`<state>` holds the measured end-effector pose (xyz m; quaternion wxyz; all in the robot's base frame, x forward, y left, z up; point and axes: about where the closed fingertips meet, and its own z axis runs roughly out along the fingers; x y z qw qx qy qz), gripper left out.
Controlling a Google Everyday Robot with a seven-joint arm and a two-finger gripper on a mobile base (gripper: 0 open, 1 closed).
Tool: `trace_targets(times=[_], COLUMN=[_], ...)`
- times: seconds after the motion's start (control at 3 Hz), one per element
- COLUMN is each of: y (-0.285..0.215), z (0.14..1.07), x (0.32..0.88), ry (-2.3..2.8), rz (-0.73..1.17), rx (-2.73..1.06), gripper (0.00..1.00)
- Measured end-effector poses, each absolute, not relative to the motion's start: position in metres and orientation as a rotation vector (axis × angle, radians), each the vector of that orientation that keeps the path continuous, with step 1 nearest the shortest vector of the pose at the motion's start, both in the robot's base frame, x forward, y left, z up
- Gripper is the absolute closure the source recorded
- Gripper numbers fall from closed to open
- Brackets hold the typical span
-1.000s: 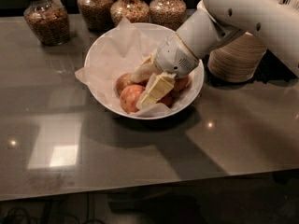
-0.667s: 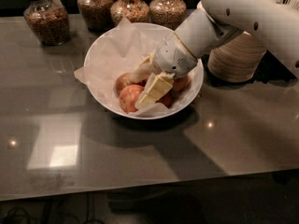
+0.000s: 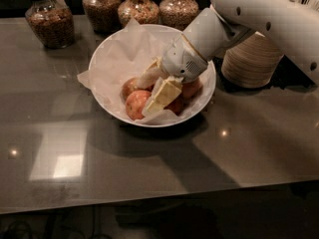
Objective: Pick apple from white bowl
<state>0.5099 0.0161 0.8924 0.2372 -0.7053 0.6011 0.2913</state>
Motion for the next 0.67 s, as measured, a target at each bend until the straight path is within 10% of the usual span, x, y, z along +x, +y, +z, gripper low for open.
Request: trace_targets(times=[0.67], y=[0.0125], z=[0.8908], x=[0.5071], ry=[1.681], rz=[0.779], rx=[-1.925], gripper=[0.26])
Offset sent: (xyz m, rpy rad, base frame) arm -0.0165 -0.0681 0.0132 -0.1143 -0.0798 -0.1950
